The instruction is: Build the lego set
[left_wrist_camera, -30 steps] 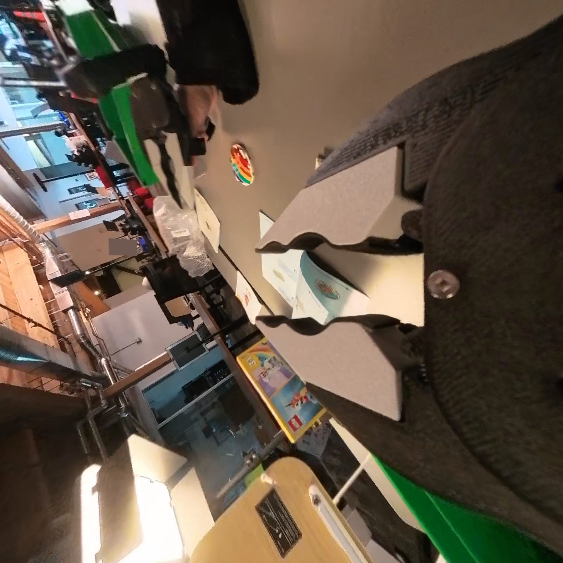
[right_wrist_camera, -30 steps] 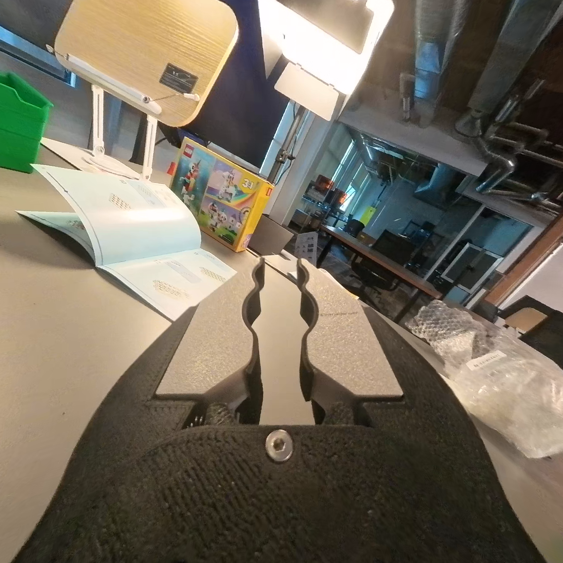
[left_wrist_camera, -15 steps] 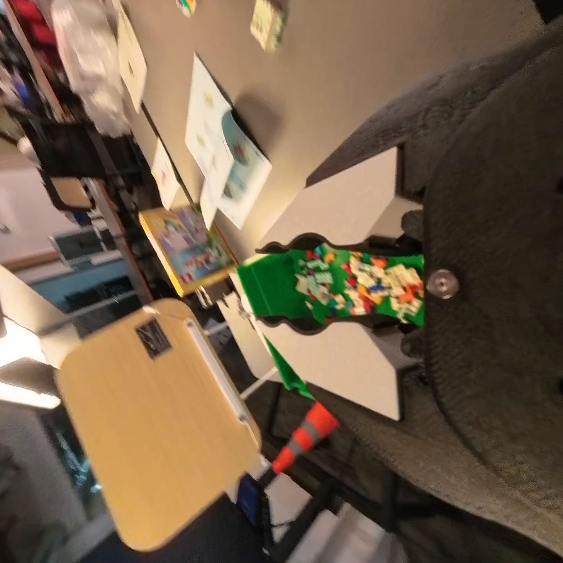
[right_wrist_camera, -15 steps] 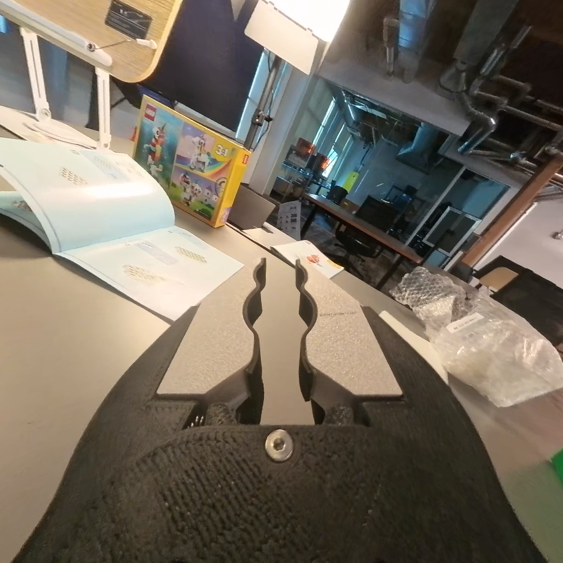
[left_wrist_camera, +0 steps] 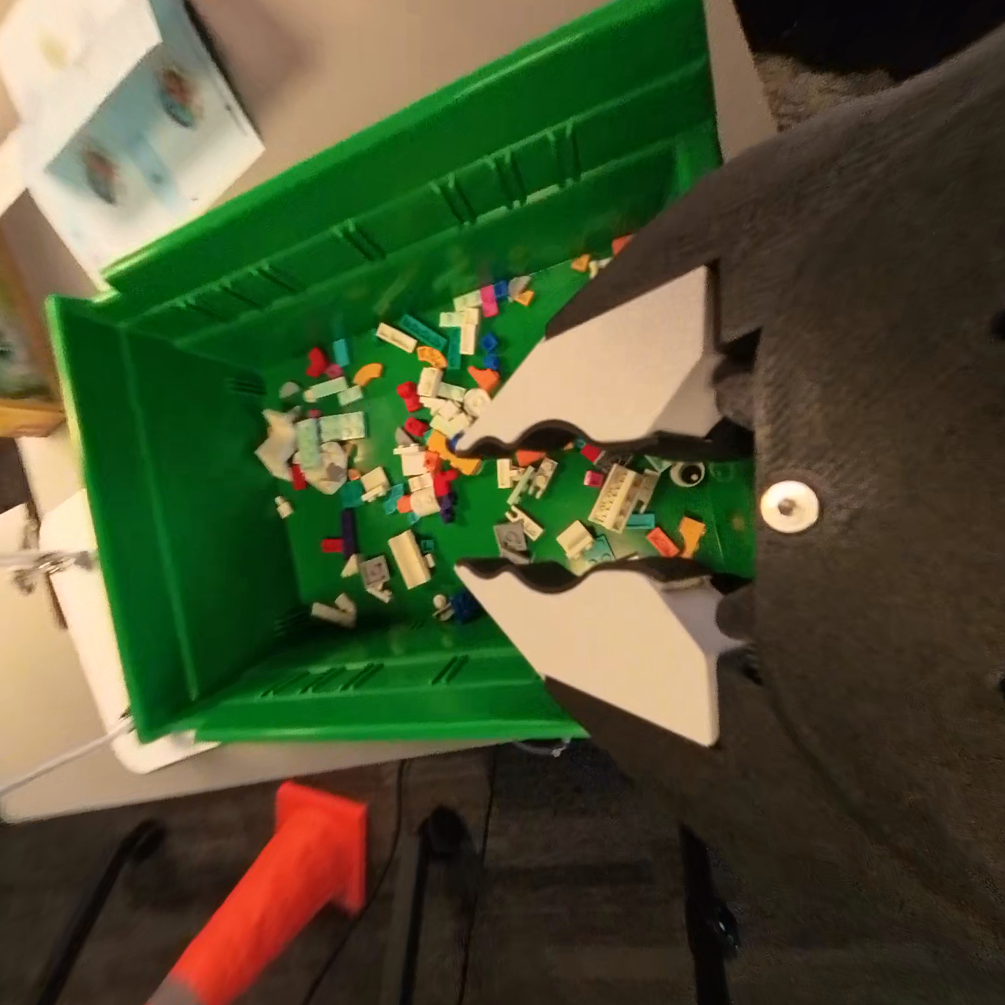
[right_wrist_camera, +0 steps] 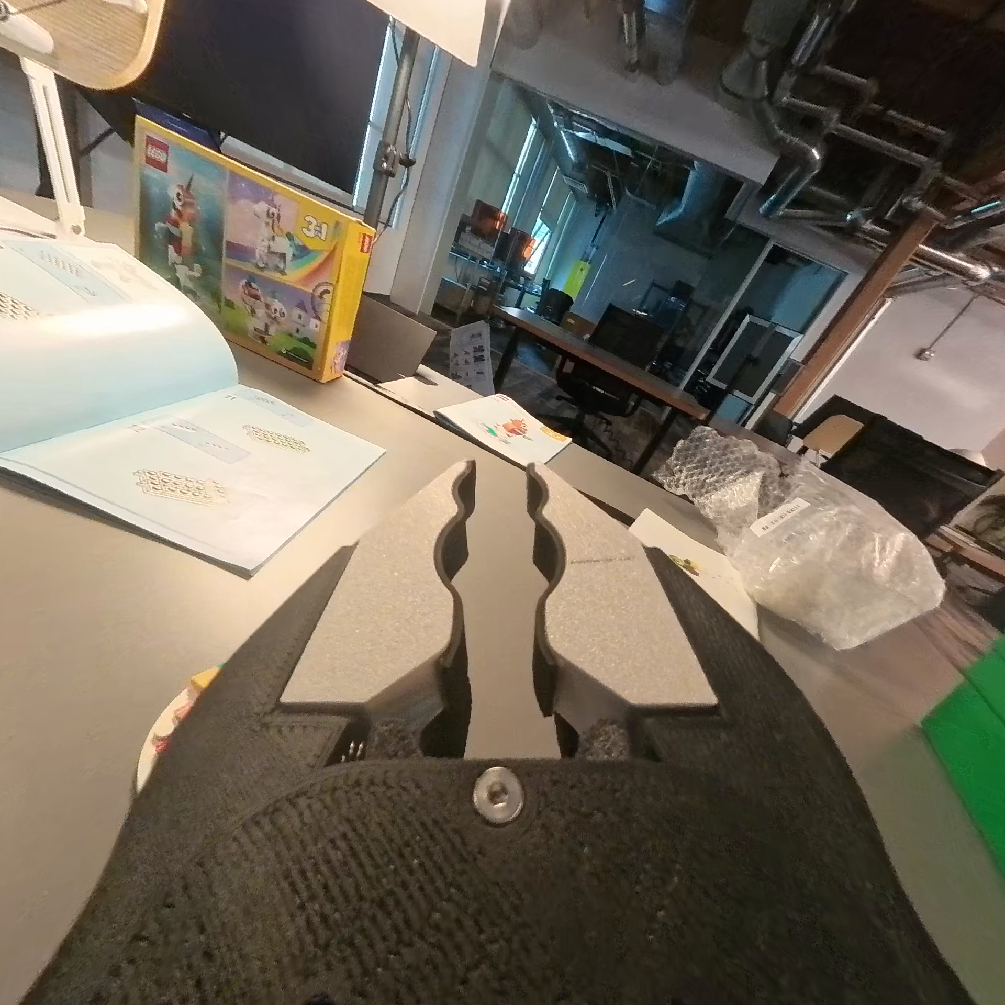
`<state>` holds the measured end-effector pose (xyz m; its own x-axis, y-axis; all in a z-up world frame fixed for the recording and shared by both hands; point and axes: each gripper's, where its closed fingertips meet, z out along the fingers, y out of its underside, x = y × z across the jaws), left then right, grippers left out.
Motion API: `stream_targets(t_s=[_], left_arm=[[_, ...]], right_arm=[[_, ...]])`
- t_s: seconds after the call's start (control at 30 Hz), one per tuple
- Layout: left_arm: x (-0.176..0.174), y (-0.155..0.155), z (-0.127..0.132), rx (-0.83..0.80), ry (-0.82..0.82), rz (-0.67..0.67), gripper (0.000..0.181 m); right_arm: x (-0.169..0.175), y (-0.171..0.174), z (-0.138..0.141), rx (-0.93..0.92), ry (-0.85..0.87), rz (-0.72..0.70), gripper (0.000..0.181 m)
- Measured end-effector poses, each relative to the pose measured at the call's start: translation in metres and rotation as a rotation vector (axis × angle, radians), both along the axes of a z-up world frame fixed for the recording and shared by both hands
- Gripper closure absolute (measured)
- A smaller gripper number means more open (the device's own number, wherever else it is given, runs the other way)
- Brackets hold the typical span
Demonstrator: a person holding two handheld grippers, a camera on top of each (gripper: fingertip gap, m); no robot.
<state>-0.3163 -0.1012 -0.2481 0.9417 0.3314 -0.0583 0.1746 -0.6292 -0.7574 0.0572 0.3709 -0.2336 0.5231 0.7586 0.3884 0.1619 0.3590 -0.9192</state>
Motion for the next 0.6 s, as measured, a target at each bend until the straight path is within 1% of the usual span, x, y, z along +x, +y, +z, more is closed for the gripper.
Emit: stream_targets(t_s=[0.17, 0.27, 0.6], left_arm=[[0.013, 0.003, -0.024, -0.115, -0.106, -0.065, 0.154], [0.010, 0.000, -0.030, -0.157, -0.097, -0.048, 0.155], [-0.005, -0.022, -0.006, -0.114, -0.062, 0.053, 0.156]], right_arm=[[0.000, 0.000, 0.000, 0.016, -0.013, -0.015, 0.165], [0.001, 0.002, 0.000, 0.014, -0.012, -0.024, 0.164], [-0.001, 0.002, -0.002, 0.012, -0.017, -0.019, 0.165]])
